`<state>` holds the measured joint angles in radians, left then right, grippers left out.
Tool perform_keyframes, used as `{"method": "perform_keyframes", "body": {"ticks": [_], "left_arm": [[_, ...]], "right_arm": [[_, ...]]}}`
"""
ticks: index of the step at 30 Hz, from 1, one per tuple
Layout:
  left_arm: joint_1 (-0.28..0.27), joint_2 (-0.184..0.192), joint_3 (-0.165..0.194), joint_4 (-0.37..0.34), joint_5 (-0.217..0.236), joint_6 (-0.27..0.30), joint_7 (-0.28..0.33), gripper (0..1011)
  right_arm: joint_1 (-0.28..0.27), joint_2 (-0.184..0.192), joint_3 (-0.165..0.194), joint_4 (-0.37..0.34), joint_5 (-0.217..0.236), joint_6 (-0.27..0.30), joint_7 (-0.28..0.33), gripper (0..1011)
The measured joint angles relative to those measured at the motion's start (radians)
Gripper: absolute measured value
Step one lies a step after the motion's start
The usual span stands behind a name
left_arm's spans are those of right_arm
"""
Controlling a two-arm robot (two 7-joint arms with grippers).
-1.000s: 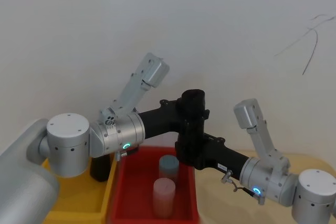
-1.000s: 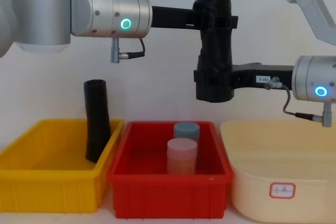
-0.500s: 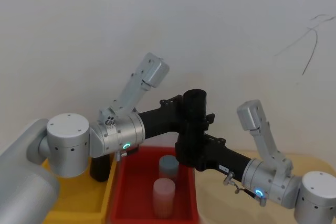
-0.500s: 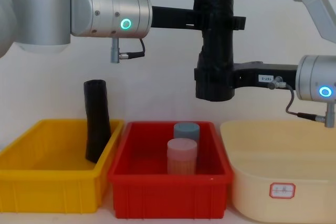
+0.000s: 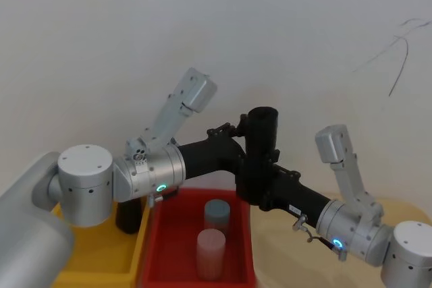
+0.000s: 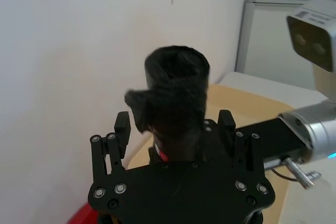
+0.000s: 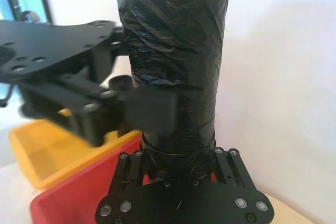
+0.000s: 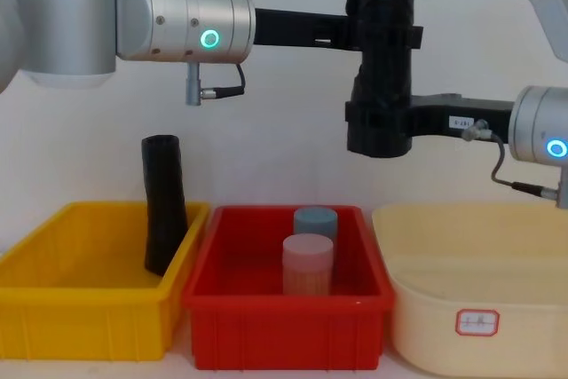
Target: Pick up the garbage bag with the one hand and transfer it to the other hand.
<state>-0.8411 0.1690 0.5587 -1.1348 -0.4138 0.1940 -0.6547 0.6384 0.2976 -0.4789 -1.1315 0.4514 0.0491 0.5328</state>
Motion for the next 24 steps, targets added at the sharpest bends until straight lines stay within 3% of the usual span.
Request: {"method": "perform_keyframes", "body": {"ticks": [14, 24], "left_arm": [[-0.012, 0.023, -0.006, 0.012, -0.046, -0.010, -0.070, 1002], [-0.006, 0.037, -0.023, 0.012, -0.055, -0.018, -0.041, 1002]], "right_arm": [[-0.009, 0.003, 0.046, 0.004, -0.016, -0.009, -0.080, 559], [-0.061, 0.042, 0.080, -0.055, -0.028, 0.007, -0.122, 557]]}}
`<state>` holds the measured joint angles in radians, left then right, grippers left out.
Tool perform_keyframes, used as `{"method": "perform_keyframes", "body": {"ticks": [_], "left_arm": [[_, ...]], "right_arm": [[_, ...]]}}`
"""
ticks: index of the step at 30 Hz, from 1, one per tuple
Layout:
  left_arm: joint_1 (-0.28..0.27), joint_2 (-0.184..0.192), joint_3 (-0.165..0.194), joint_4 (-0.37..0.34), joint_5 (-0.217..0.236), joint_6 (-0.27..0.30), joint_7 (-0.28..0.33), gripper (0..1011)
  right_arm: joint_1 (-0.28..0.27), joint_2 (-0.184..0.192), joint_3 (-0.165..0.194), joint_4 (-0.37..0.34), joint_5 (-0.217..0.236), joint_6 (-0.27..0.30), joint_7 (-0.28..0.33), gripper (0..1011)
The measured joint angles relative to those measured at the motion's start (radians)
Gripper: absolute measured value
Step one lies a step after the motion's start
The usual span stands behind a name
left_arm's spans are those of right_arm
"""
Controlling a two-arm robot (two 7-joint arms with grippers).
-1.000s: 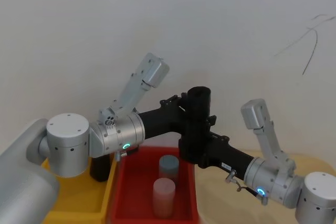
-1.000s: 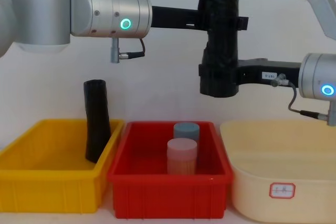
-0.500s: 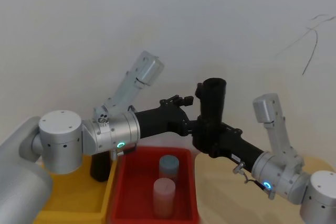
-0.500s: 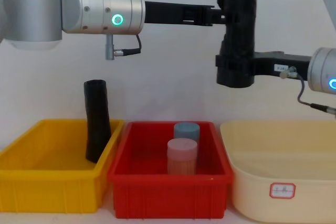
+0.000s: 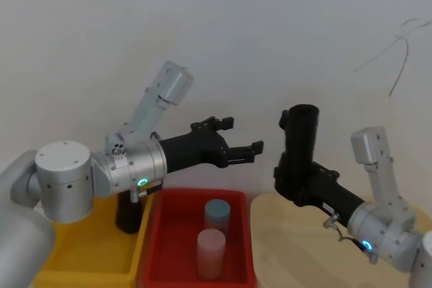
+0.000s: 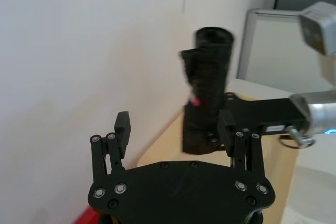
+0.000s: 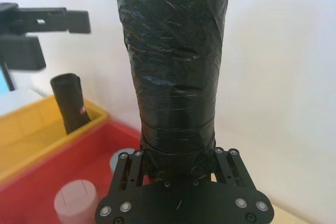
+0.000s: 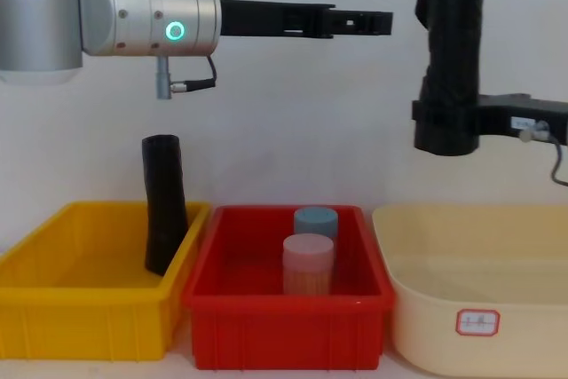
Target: Pick up the garbage bag with the one hand and transfer it to the other hand.
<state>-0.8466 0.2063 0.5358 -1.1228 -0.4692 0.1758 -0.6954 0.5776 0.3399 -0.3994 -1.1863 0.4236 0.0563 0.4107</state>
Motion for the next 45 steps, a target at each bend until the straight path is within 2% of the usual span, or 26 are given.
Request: {"method": "perform_keyframes", "body": {"ticks": [8, 15, 24, 36, 40, 41, 45], "left_arm": [[0.020, 0.011, -0.015, -0.014, 0.006, -0.010, 0.071, 1002], [0.049, 0.020, -0.033, -0.030, 0.029, -0.026, 0.161, 1002], [0.093, 0.030, -0.061, -0.055, 0.066, -0.039, 0.278, 1001], [0.168, 0.046, -0.103, -0.097, 0.116, -0.037, 0.435, 1002], [0.188, 0.051, -0.114, -0.107, 0.129, -0.032, 0.473, 1002], [0.192, 0.052, -0.116, -0.109, 0.131, -0.031, 0.479, 1002], [0.207, 0.056, -0.124, -0.117, 0.140, -0.028, 0.505, 1002]], "right_arm": [[-0.071, 0.046, 0.022, -0.083, -0.010, 0.027, -0.028, 557], [-0.146, 0.088, 0.041, -0.159, -0.015, 0.061, -0.048, 557], [-0.193, 0.106, 0.062, -0.196, -0.018, 0.092, -0.073, 559], [-0.204, 0.106, 0.086, -0.192, -0.019, 0.122, -0.093, 560], [-0.205, 0.106, 0.090, -0.189, -0.018, 0.127, -0.096, 652], [-0.205, 0.106, 0.092, -0.188, -0.018, 0.129, -0.097, 710], [-0.206, 0.105, 0.095, -0.186, -0.017, 0.133, -0.099, 820]]}}
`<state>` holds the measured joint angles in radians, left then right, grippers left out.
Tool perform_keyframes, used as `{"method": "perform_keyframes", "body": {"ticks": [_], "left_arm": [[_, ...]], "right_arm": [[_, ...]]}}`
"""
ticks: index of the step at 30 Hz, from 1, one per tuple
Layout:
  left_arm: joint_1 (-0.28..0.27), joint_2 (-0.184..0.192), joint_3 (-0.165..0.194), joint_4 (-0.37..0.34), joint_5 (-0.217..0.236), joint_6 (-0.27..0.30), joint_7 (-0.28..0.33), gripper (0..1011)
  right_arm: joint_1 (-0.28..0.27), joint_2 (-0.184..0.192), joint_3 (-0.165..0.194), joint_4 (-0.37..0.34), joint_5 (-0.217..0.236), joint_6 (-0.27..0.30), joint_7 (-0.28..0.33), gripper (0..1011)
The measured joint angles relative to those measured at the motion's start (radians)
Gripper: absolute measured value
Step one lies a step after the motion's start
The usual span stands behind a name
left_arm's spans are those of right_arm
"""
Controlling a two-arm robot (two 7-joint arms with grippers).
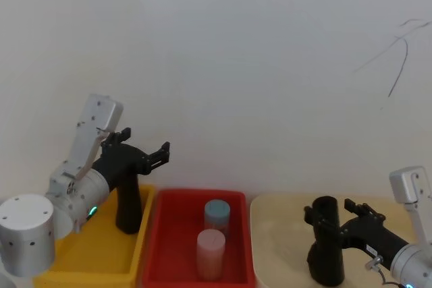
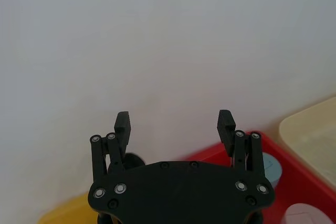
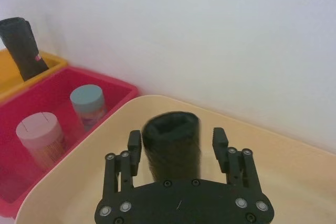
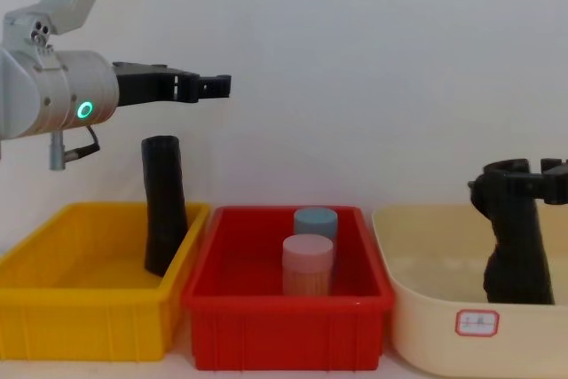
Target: Pick up the garbage bag with the one hand and transfer it to the other hand.
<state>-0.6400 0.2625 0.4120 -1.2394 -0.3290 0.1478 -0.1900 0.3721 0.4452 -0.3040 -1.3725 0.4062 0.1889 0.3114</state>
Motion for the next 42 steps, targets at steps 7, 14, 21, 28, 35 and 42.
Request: {"method": "perform_keyframes", "body": {"ticks": [7, 14, 21, 28, 35, 42], "left_arm": [[0.017, 0.004, -0.010, -0.009, 0.010, 0.004, 0.030, 1001], [0.028, 0.007, -0.016, -0.014, 0.017, 0.006, 0.049, 1002], [0.033, 0.009, -0.019, -0.017, 0.020, 0.007, 0.059, 1002], [0.037, 0.009, -0.020, -0.019, 0.022, 0.008, 0.064, 1001], [0.039, 0.010, -0.021, -0.019, 0.022, 0.009, 0.068, 1001], [0.039, 0.010, -0.022, -0.020, 0.023, 0.009, 0.070, 1002]], "right_arm": [[-0.001, -0.001, 0.004, 0.002, 0.001, 0.004, -0.002, 991], [-0.001, -0.001, 0.006, 0.004, 0.001, 0.007, -0.003, 1000], [-0.002, -0.001, 0.007, 0.004, 0.002, 0.009, -0.004, 1000], [-0.002, -0.001, 0.008, 0.005, 0.002, 0.010, -0.004, 1000], [-0.001, -0.001, 0.008, 0.005, 0.002, 0.010, -0.004, 1000], [0.002, -0.001, 0.007, 0.006, 0.002, 0.014, 0.003, 1000]]}}
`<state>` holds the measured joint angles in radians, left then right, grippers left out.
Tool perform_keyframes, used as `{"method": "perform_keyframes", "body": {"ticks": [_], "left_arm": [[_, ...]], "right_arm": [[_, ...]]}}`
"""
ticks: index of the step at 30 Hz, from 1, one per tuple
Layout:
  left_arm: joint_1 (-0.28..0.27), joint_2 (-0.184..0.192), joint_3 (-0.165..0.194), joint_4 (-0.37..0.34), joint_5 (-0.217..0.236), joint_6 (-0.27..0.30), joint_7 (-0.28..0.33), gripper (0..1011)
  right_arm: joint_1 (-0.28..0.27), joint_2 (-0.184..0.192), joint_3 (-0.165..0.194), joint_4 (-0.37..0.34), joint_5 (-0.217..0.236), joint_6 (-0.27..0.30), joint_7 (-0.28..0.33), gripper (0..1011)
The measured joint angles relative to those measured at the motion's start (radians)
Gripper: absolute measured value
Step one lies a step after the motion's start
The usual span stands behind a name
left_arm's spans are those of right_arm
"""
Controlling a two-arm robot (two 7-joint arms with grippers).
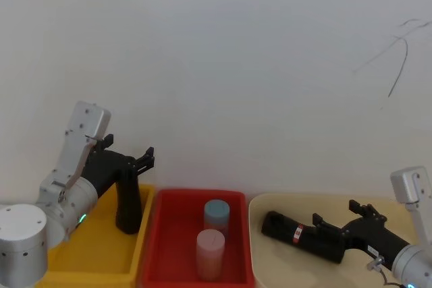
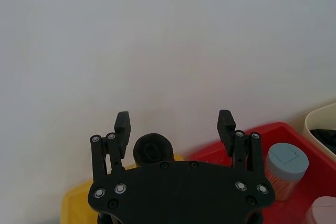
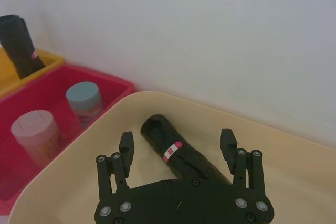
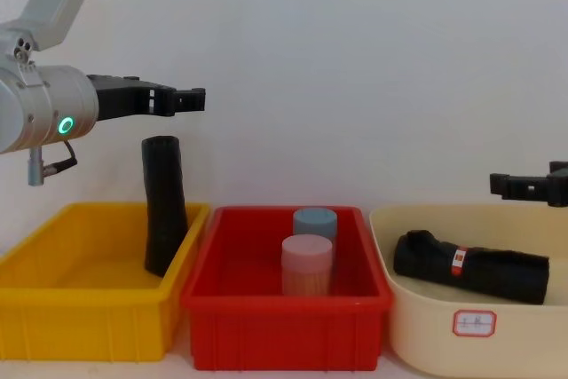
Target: Pick up the garbage bag with the one hand and transfer it to the other hand.
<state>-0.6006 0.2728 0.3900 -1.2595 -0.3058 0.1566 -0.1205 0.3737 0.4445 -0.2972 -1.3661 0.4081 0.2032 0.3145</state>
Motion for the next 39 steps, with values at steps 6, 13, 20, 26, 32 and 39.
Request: {"method": "perform_keyframes", "body": {"ticks": [6, 13, 20, 26, 32, 39], "left_arm": [[0.000, 0.000, 0.000, 0.000, 0.000, 0.000, 0.001, 1002], [0.001, 0.000, 0.000, 0.000, 0.001, 0.000, 0.001, 1002], [0.001, 0.000, 0.000, 0.000, 0.001, 0.000, 0.002, 1002], [0.001, 0.000, 0.000, 0.000, 0.001, 0.000, 0.002, 1002], [0.001, 0.000, 0.000, 0.000, 0.000, 0.000, 0.002, 1001], [0.001, 0.000, 0.000, 0.000, 0.000, 0.000, 0.002, 1002]], "right_arm": [[0.017, 0.007, -0.016, 0.008, -0.001, 0.016, 0.038, 1000], [0.055, 0.020, -0.053, 0.026, -0.006, 0.045, 0.108, 1000], [0.113, 0.028, -0.106, 0.056, -0.017, 0.075, 0.190, 1000], [0.179, 0.024, -0.162, 0.096, -0.034, 0.096, 0.265, 1000], [0.248, 0.009, -0.213, 0.149, -0.051, 0.111, 0.324, 1000], [0.305, -0.006, -0.255, 0.191, -0.068, 0.125, 0.366, 1000]]}}
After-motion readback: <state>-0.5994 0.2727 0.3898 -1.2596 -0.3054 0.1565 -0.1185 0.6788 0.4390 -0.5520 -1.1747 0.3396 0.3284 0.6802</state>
